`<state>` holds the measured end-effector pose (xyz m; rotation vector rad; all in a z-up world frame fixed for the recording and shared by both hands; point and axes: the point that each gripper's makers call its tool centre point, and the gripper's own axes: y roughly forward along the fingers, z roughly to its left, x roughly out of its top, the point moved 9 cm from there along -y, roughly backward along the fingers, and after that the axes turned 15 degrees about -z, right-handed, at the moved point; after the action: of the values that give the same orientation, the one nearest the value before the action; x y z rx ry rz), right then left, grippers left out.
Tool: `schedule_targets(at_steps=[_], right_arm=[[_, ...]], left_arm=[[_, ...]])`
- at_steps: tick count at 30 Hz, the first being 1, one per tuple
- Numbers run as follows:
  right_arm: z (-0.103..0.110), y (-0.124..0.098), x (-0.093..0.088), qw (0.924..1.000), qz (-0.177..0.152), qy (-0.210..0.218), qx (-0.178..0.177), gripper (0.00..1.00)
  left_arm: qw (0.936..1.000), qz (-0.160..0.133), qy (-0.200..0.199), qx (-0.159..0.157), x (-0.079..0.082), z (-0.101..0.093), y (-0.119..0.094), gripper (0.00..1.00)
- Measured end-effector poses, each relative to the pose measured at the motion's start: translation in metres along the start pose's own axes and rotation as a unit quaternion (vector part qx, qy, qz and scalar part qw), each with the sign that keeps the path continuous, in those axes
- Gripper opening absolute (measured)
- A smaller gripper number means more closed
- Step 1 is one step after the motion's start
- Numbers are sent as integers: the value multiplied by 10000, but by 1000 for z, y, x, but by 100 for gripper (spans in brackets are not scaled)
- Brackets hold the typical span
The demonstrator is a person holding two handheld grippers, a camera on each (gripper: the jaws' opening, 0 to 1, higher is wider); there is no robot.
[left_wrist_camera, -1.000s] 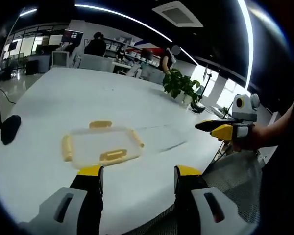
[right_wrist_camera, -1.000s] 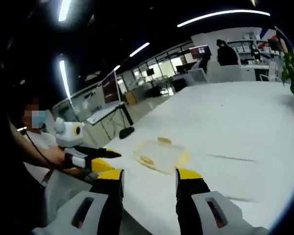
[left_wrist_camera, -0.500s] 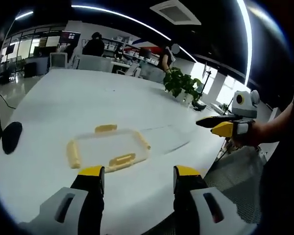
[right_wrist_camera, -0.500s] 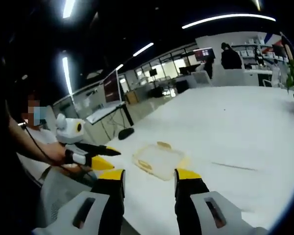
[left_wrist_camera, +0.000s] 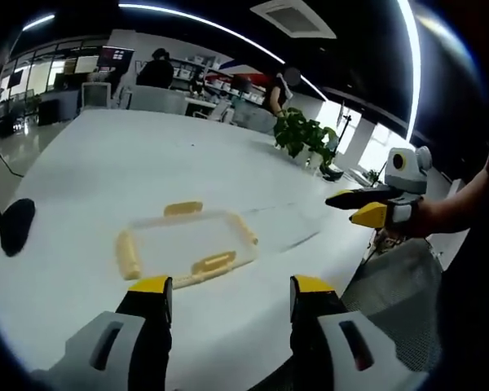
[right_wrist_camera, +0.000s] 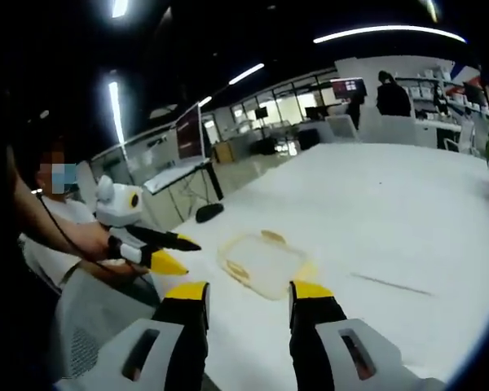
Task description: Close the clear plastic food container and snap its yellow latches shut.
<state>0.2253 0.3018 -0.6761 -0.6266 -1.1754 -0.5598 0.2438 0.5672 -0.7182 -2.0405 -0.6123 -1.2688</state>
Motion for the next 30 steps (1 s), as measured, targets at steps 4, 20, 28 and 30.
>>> schedule_targets(at_steps=[4,20,28,30], right_arm=[[-3,4,-1,9996,135,-246,67,38],[-13,18,0,9979,331,-535,183,38],[-17,24,-1,9957,478,-728,313,38],[-18,26,0,9956,483,-737,331,38]], left_arm=[[10000,43,66,-8,2,6,0,58],[9989,219,364,-191,6,18,8,58],[9966,369,651,-334,8,28,16,58],[9963,392,687,-347,9,29,17,58]])
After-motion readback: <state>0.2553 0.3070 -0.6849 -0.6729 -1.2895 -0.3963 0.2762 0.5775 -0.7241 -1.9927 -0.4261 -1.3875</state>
